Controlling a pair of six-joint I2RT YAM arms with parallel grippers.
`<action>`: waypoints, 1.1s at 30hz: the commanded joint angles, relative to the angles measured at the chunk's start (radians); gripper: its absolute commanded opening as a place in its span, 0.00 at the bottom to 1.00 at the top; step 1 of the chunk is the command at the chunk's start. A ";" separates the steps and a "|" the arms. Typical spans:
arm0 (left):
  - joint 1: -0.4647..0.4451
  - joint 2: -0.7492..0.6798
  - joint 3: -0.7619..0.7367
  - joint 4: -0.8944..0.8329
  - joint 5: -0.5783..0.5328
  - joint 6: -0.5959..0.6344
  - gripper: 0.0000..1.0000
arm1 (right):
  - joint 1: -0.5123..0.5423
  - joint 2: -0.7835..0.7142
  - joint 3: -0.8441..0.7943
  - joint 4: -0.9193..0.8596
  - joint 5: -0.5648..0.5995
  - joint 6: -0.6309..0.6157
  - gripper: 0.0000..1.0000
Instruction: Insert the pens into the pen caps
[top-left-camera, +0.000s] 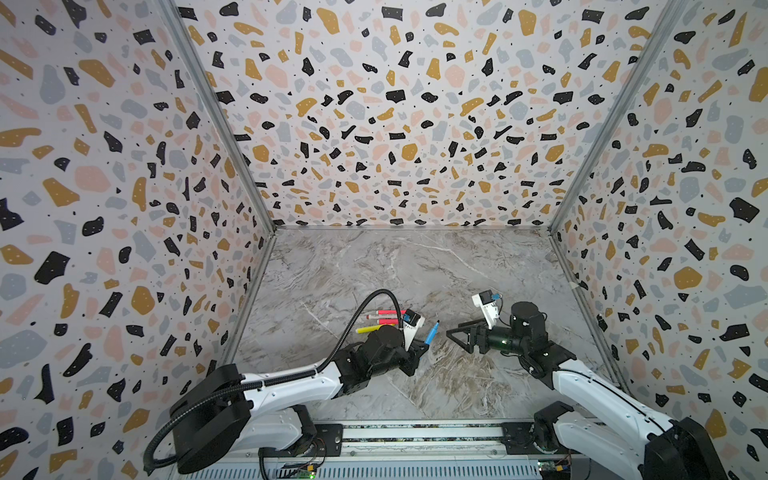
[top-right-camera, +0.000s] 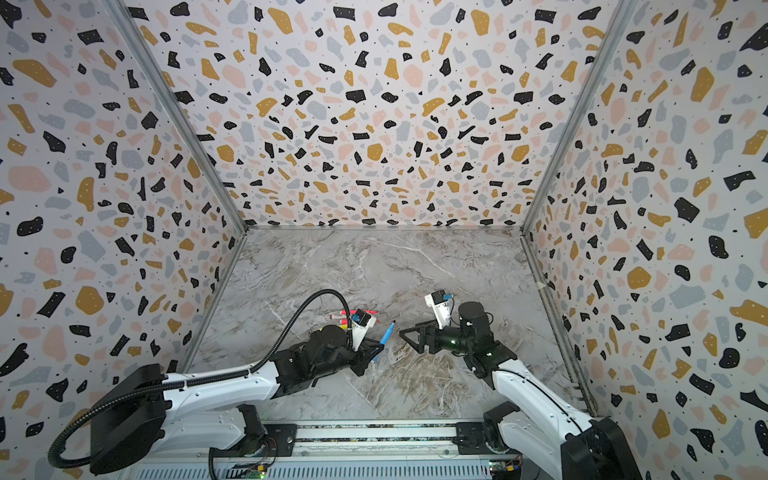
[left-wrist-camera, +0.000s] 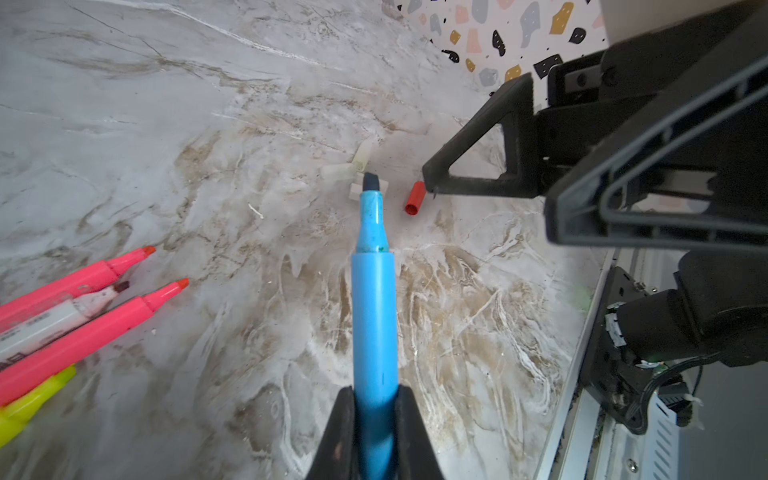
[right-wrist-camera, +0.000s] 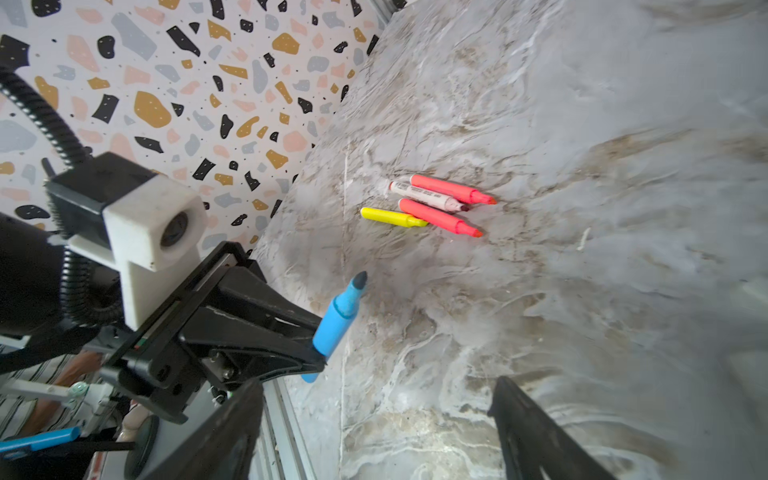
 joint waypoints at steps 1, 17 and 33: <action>-0.004 -0.017 -0.027 0.109 0.037 -0.033 0.06 | 0.049 0.023 0.005 0.112 -0.017 0.053 0.83; -0.004 -0.046 -0.077 0.234 0.102 -0.080 0.07 | 0.175 0.188 0.031 0.310 0.028 0.149 0.52; -0.004 -0.014 -0.078 0.256 0.172 -0.084 0.19 | 0.191 0.201 0.053 0.331 0.034 0.148 0.09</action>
